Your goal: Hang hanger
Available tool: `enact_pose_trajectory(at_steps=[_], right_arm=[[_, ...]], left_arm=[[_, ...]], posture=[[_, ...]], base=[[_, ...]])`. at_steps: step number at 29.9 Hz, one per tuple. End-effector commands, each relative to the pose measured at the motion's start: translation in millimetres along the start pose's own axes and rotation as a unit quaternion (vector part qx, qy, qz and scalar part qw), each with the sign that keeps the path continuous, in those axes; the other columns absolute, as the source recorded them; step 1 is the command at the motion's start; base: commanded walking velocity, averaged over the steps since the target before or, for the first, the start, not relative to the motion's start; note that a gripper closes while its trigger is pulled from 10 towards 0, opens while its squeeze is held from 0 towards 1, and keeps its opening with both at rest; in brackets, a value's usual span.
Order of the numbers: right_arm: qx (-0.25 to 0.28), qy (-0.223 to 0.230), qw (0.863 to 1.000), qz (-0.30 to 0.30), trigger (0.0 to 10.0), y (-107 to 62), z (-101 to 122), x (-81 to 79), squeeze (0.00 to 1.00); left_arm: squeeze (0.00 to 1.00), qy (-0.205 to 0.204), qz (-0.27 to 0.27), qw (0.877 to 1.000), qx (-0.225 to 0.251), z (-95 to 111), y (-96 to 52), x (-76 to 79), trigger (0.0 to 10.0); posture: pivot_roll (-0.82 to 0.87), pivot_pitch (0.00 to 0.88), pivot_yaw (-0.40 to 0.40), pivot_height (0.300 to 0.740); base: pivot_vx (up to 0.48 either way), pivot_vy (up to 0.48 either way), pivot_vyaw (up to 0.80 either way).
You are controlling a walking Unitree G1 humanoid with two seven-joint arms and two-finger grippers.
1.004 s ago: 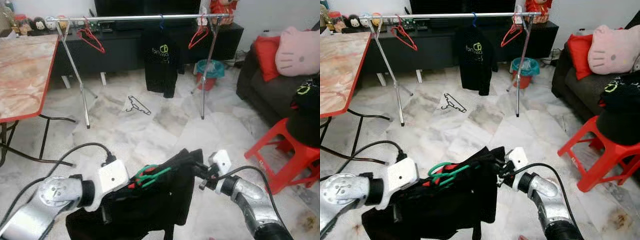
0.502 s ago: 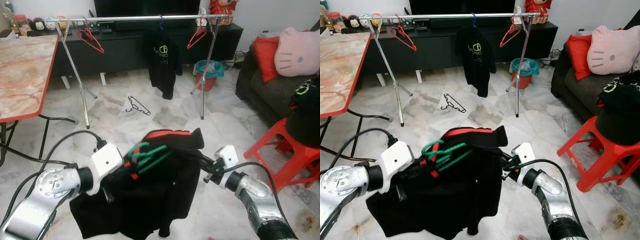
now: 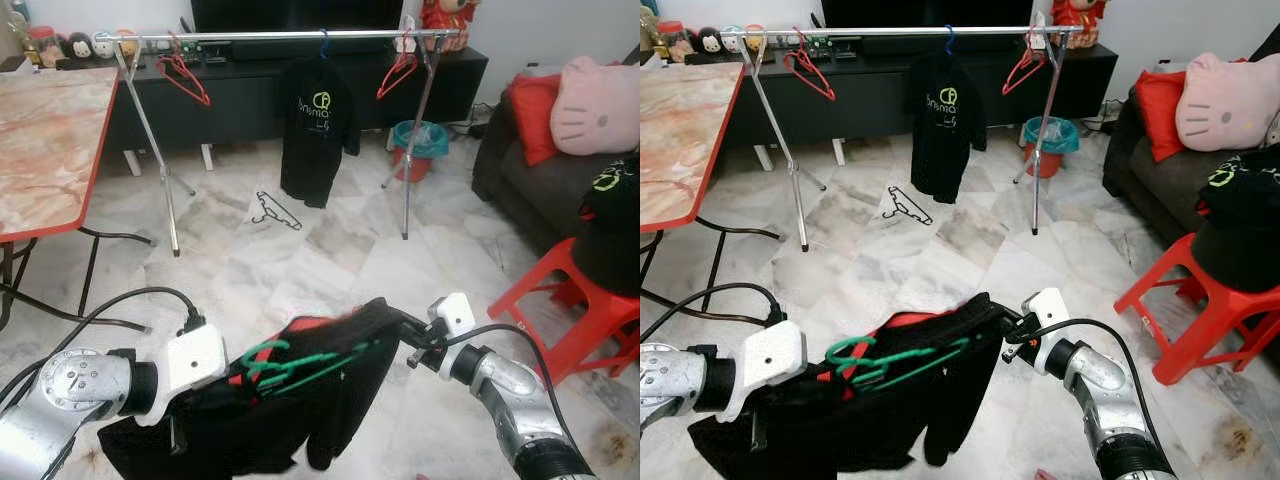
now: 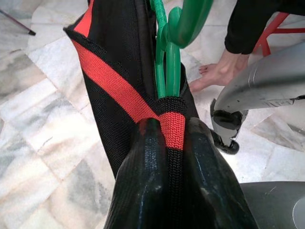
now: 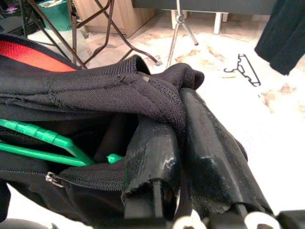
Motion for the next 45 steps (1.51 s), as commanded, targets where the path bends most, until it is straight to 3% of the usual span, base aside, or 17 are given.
enact_pose_trajectory(at_steps=[1,5,11,16,17,18,19,20,21,24,25,26,27,34,45], right_arm=[[0.010,-0.010,1.000,-0.014,0.0,-2.6,8,6.8,0.00],[0.007,-0.009,1.000,-0.013,0.0,-2.7,6,6.8,0.00],[0.010,-0.008,1.000,-0.017,0.0,0.2,6,6.3,0.00],[0.006,-0.006,0.999,-0.039,0.0,-0.6,3,10.0,0.00],[0.005,-0.005,0.999,-0.045,1.8,-1.3,1,11.2,0.00],[0.003,-0.003,0.999,-0.050,2.3,-2.1,0,12.1,0.00],[-0.007,-0.004,0.998,-0.064,8.2,-3.2,-6,13.8,0.00],[-0.010,-0.006,0.998,-0.068,8.2,-3.5,-7,14.4,0.00],[-0.013,-0.006,0.997,-0.077,10.0,-4.1,-9,15.8,0.00],[-0.016,0.002,0.995,-0.099,10.0,-5.3,-13,19.3,0.00],[-0.015,0.002,0.995,-0.101,10.0,-5.5,-13,19.7,0.07],[-0.014,0.001,0.995,-0.103,10.0,-5.7,-13,20.0,0.07],[-0.010,0.004,0.994,-0.106,10.0,-6.0,-12,20.5,1.00],[-0.003,0.008,0.996,-0.092,10.0,-4.8,-11,18.5,1.00],[0.019,0.022,0.997,-0.076,10.0,-0.9,-7,14.3,1.00]], left_arm=[[0.00,0.015,-0.022,1.000,0.005,5,-2.2,4.1,10.0],[0.00,0.019,-0.046,0.999,0.001,3,-3.3,9.6,10.0],[0.00,0.025,-0.065,0.997,0.043,15,-2.9,13.1,10.0],[0.00,0.012,-0.048,0.996,0.075,20,-5.9,9.8,10.0],[0.00,0.012,-0.045,0.996,0.076,20,-6.8,8.9,10.0],[0.00,0.013,-0.042,0.996,0.074,20,-7.3,8.0,10.0],[0.00,0.011,-0.030,0.997,0.072,20,-8.5,5.0,10.0],[0.00,0.011,-0.028,0.997,0.073,20,-8.6,4.2,10.0],[0.00,0.011,-0.027,0.997,0.073,20,-8.4,4.1,10.0],[0.00,0.010,-0.020,0.997,0.074,20,-8.2,2.2,10.0],[0.00,0.012,-0.020,0.997,0.072,19,-8.1,1.9,10.0],[0.00,0.013,-0.020,0.997,0.070,19,-8.0,1.7,10.0],[0.00,0.015,-0.017,0.997,0.068,18,-7.5,1.1,10.0],[0.00,0.025,0.000,0.999,0.048,14,-3.7,-4.7,10.0],[0.00,0.030,-0.010,0.999,0.030,9,-0.7,-1.3,10.0]], posture=[[0.02,0.000,-0.065,0.736],[0.02,0.000,-0.064,0.736],[0.03,0.000,-0.064,0.736],[0.02,0.000,-0.065,0.736],[0.03,0.000,-0.066,0.736],[0.03,0.000,-0.066,0.736],[0.03,0.000,-0.067,0.736],[0.03,0.000,-0.067,0.736],[0.03,0.000,-0.068,0.736],[0.03,0.000,-0.068,0.736],[0.03,0.000,-0.067,0.736],[0.03,0.000,-0.067,0.736],[0.03,0.000,-0.067,0.736],[0.03,0.000,-0.067,0.736],[0.03,0.000,-0.064,0.736]], base=[[0.000,0.000,0.00],[0.000,0.000,0.00],[0.000,0.000,0.00],[0.000,0.000,0.00],[0.000,0.000,0.00],[0.000,0.000,0.00],[0.000,0.000,0.00],[0.000,0.000,0.00],[0.000,0.000,0.00],[0.000,0.000,0.00],[0.000,0.000,0.00],[0.000,0.000,0.00],[0.000,0.000,0.00],[0.000,0.000,0.00],[0.000,0.000,0.00]])
Point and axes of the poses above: a point about 5 cm out from each wrist's last joint towards the gripper, its own y axis pointing out of the wrist towards the gripper, its own z axis along the axis of the wrist's last joint, x = y × z, the point moved 2 cm from there along y, pointing out of the wrist towards the gripper, and after that the axes turned 12 degrees about y, right-handed, at the moved point
